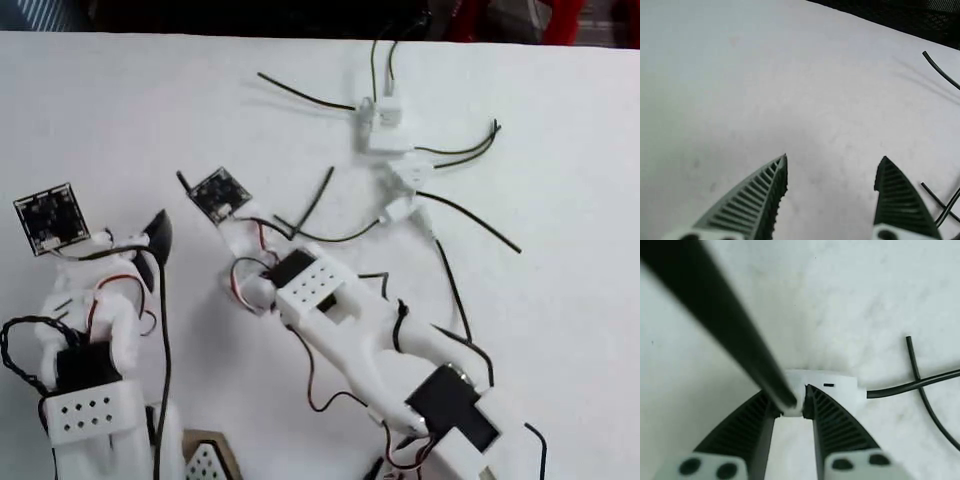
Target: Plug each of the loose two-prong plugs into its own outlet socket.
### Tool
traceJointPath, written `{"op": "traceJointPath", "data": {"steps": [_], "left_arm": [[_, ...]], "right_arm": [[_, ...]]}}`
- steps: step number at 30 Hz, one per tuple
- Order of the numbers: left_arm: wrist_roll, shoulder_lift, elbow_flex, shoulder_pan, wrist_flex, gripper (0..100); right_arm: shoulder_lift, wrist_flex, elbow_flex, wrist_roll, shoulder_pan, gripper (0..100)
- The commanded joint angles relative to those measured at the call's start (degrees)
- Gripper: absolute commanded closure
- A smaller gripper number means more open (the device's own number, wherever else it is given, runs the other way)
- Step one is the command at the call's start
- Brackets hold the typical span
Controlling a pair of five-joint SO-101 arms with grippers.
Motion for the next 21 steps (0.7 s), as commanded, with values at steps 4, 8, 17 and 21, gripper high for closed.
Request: {"op": "traceJointPath", "data": {"steps": [4, 8, 17, 21], "left_arm": [[0.44, -0.92, -2.29, -0.57, -1.41, 72], [0.35, -0.92, -2.20, -0.57, -1.41, 72], [0.35, -0.92, -2.20, -0.57, -1.41, 72], [0.35, -0.92, -2.20, -0.57, -1.41, 72]], "right_arm": [[-0.48, -4.00, 3.87, 0.79, 0.57, 98.1], [1.27, -8.31, 6.95, 1.93, 0.57, 98.1], [1.98, -8.48, 8.18, 5.80, 0.84, 98.1], [1.89, -8.57, 8.26, 7.82, 1.80, 98.1]]}}
